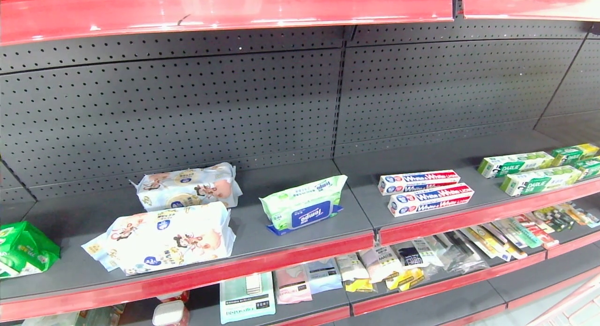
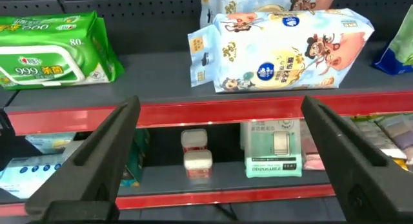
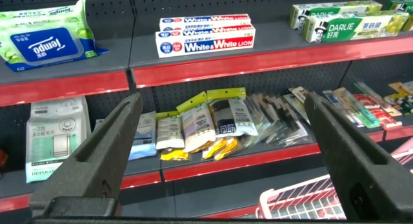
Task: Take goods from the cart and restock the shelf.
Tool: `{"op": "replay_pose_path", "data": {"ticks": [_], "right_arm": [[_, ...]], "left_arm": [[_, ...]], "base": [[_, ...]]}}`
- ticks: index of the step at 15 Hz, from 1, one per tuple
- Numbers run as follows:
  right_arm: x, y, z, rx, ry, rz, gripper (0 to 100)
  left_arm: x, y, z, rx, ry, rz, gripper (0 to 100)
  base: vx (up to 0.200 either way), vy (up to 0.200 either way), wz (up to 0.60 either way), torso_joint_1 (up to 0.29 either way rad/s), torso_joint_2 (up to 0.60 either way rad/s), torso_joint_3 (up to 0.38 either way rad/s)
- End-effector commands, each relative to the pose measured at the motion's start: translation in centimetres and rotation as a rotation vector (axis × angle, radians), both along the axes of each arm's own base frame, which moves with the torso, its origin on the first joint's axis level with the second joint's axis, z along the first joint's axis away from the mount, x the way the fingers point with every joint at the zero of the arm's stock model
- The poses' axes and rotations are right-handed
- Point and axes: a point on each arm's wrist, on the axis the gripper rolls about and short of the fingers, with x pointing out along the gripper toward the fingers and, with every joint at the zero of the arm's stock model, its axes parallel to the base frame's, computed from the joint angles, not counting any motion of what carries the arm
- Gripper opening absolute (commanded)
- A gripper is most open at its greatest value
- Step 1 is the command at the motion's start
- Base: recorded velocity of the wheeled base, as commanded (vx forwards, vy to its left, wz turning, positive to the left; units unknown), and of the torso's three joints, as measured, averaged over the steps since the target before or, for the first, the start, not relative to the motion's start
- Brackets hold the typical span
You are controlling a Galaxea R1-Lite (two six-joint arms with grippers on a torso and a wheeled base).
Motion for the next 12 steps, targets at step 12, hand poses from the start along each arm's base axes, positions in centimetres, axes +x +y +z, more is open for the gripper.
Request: {"op": "replay_pose_path", "data": {"ticks": [12], "right_arm": [[0.00,0.00,-0.01,0.008,0.001,-0.001,100]], "left_arm": [[0.04,0.00,0.01,-0.004,0.004,-0.001,100]], "base": [[0.000,0.000,0.35,0.003,0.00,0.002]]}}
